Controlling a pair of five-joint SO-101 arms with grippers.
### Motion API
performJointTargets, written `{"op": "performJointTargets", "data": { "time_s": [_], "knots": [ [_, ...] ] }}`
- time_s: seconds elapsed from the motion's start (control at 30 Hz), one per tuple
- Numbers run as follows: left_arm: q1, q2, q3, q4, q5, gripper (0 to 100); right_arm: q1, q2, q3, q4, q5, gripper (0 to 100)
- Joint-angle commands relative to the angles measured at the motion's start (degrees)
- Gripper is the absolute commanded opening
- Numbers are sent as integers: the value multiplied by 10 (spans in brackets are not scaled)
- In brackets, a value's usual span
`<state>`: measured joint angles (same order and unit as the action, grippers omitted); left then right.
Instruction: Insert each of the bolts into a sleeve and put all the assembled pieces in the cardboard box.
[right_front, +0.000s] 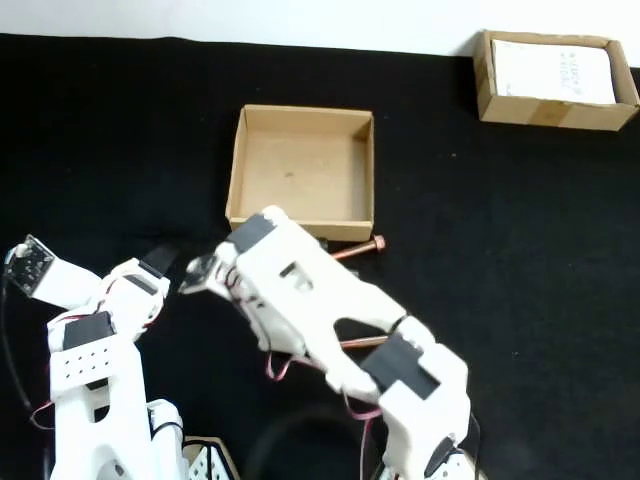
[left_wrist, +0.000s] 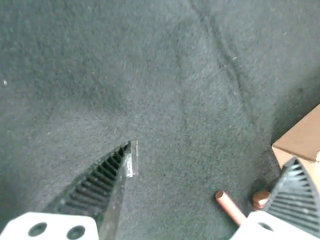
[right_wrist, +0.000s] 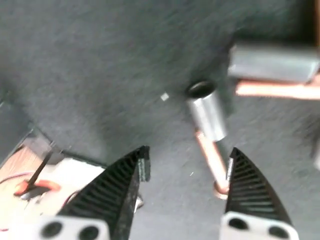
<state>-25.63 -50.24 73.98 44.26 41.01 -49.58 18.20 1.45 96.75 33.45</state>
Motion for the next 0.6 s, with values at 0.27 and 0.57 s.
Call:
{"op": "performJointTargets", "data": {
  "time_s": [0.27,0.57],
  "knots": [
    [-7,-1,-2,-9,-4,421,22,52,-23,-33,38,235],
    [-7,-1,-2,-9,-4,421,-7,114,-20,-87,37,215]
  ]
}}
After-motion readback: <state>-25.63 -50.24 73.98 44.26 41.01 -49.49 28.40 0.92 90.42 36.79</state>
